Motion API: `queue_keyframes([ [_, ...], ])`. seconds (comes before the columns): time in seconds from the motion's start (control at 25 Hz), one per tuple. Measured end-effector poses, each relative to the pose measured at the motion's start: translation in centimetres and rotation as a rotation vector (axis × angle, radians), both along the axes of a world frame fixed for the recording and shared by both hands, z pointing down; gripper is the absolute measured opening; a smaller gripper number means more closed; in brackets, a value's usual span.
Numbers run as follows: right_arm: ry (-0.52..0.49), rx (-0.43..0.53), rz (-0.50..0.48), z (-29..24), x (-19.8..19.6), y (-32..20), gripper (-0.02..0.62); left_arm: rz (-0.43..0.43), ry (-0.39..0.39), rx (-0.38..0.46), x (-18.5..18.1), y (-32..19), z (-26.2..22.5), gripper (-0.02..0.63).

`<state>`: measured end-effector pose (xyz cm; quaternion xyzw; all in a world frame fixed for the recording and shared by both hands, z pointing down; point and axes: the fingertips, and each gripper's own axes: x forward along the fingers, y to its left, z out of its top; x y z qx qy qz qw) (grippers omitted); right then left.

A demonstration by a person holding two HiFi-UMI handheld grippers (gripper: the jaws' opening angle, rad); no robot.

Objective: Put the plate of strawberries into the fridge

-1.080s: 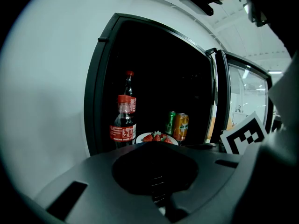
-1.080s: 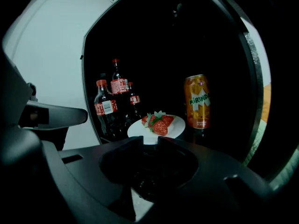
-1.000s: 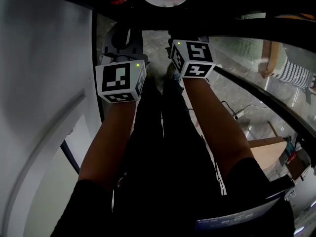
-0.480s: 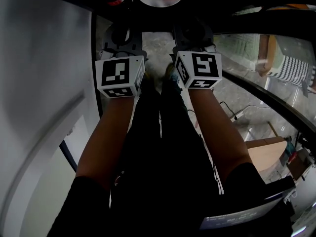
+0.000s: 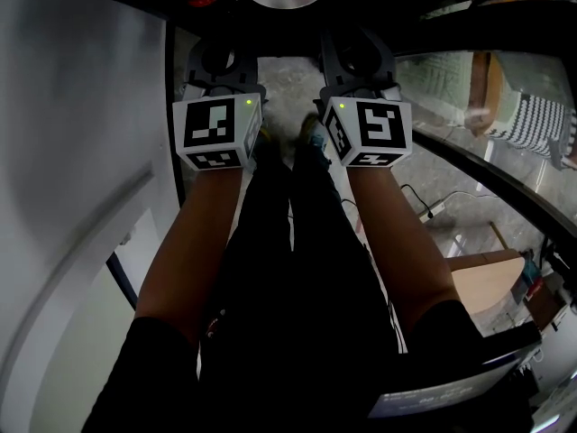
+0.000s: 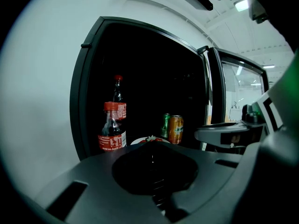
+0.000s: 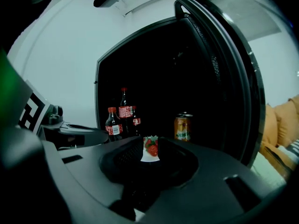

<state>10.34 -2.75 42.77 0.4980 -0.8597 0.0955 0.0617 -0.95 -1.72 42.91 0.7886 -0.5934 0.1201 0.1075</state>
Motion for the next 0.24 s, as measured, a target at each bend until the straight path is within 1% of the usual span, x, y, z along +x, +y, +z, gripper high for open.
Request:
queue_keyframes([
  [0.24,-0.002,-0.005,-0.01,-0.23,0.23,-0.17,0.077,-0.007,0.001,-0.004,0.44,-0.37,-0.26,0.002],
])
